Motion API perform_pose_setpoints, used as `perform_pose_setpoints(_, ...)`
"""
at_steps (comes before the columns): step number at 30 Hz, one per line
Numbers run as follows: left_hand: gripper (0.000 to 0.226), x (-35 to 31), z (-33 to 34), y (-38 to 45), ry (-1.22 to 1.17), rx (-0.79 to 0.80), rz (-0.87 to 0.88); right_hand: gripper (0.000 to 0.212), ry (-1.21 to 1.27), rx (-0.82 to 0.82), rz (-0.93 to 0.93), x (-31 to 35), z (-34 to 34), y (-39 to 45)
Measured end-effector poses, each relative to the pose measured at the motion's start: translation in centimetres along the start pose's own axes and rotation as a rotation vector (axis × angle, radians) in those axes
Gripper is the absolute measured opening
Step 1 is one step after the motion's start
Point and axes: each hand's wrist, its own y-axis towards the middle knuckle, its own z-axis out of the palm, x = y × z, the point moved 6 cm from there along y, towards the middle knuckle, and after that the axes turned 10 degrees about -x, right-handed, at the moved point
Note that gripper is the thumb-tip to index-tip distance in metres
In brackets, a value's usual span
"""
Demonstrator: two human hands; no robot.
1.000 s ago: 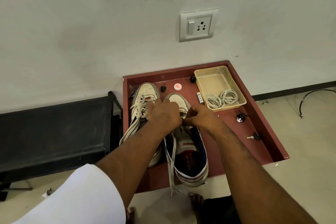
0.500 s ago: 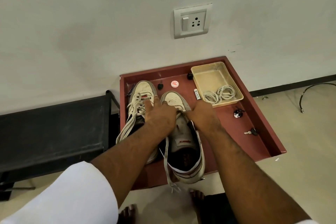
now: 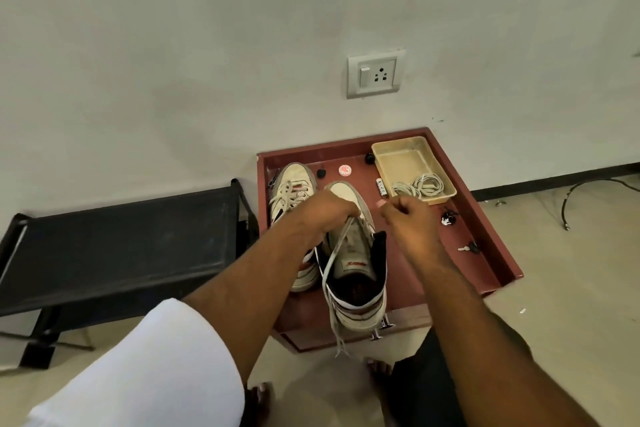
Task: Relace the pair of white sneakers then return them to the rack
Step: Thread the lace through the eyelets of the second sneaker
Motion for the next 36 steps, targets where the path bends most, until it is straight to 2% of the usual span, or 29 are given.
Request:
perform_pose_setpoints(2,0.015,0.2,-0.5,-2.1,-0.114,-0.008,-0.041,0.016,0.029,0.076,-0.011,0.3,-0.2,-3.7)
perform_pose_setpoints(4,0.013,0.5,-0.7,-3.9,-0.226,0.008,-0.066,0.007,-0.101,0.089,-0.085,-0.3,-0.5,-6.2)
perform_pose_setpoints(7,0.022,1.1,-1.3,-5.5,-0.367,0.017,-0.109,0.038,-0.326,0.138,-0.217,-0.9,-0.2,-7.6)
perform_pose_setpoints(11,0.020,1.1,-2.0,-7.4,-0.433,0.122,-0.089,0.045,-0.402,0.101,-0.278,-0.6,0.7,-7.3)
perform_pose_setpoints(15,0.011,-0.7,-3.6,-9.3,-0.521,0.180,-0.004,0.046,-0.229,0.029,-0.258,0.8,0.4,-6.4)
perform_pose_setpoints(17,0.017,-1.4,-4.8,-9.8,-0.496,0.140,0.045,0.059,-0.078,0.008,-0.340,2.3,-0.3,-7.0)
perform_pose_setpoints(19,0.024,-1.4,-5.2,-10.2,-0.392,0.110,0.106,0.077,0.056,0.088,-0.436,4.2,-0.4,-8.0)
perform_pose_setpoints(20,0.024,-1.1,-5.0,-10.3,-0.337,0.106,0.130,0.078,0.094,0.149,-0.495,5.1,-0.2,-8.5)
perform_pose_setpoints(21,0.024,-0.6,-4.7,-10.4,-0.293,0.107,0.146,0.069,0.110,0.193,-0.529,5.5,0.2,-8.7)
perform_pose_setpoints(22,0.022,0.1,-4.5,-10.5,-0.263,0.109,0.156,0.054,0.122,0.211,-0.527,5.4,0.4,-8.5)
perform_pose_setpoints(24,0.018,1.8,-4.9,-10.1,-0.221,0.102,0.157,0.030,0.228,0.176,-0.344,4.9,-0.1,-7.3)
perform_pose_setpoints(26,0.018,3.8,-6.5,-9.3,-0.163,0.074,0.135,0.025,0.312,-0.014,-0.130,3.7,-2.1,-5.3)
perform_pose_setpoints(27,0.018,4.7,-7.4,-8.8,-0.150,0.054,0.117,0.026,0.249,-0.142,-0.081,2.9,-3.6,-3.9)
perform_pose_setpoints(28,0.017,5.7,-8.2,-8.0,-0.163,0.027,0.096,0.030,0.130,-0.203,-0.069,2.6,-4.6,-2.5)
perform_pose_setpoints(29,0.016,6.3,-8.9,-7.3,-0.188,-0.004,0.080,0.039,-0.024,-0.166,-0.085,2.5,-4.8,-1.4)
perform_pose_setpoints(31,0.016,6.7,-9.2,-5.9,-0.227,-0.049,0.068,0.076,-0.215,0.151,-0.122,3.1,-2.4,-0.9)
perform_pose_setpoints(32,0.017,6.4,-8.9,-5.2,-0.234,-0.051,0.072,0.089,-0.220,0.319,-0.127,3.6,-0.6,-1.6)
perform_pose_setpoints(33,0.019,6.0,-8.3,-4.3,-0.238,-0.037,0.079,0.091,-0.181,0.463,-0.139,4.3,1.3,-2.4)
perform_pose_setpoints(34,0.021,5.5,-7.7,-3.7,-0.237,-0.018,0.092,0.080,-0.114,0.562,-0.151,5.3,2.7,-3.3)
perform_pose_setpoints(36,0.022,4.5,-6.8,-2.2,-0.233,0.004,0.127,0.040,0.026,0.634,-0.137,5.8,5.0,-3.2)
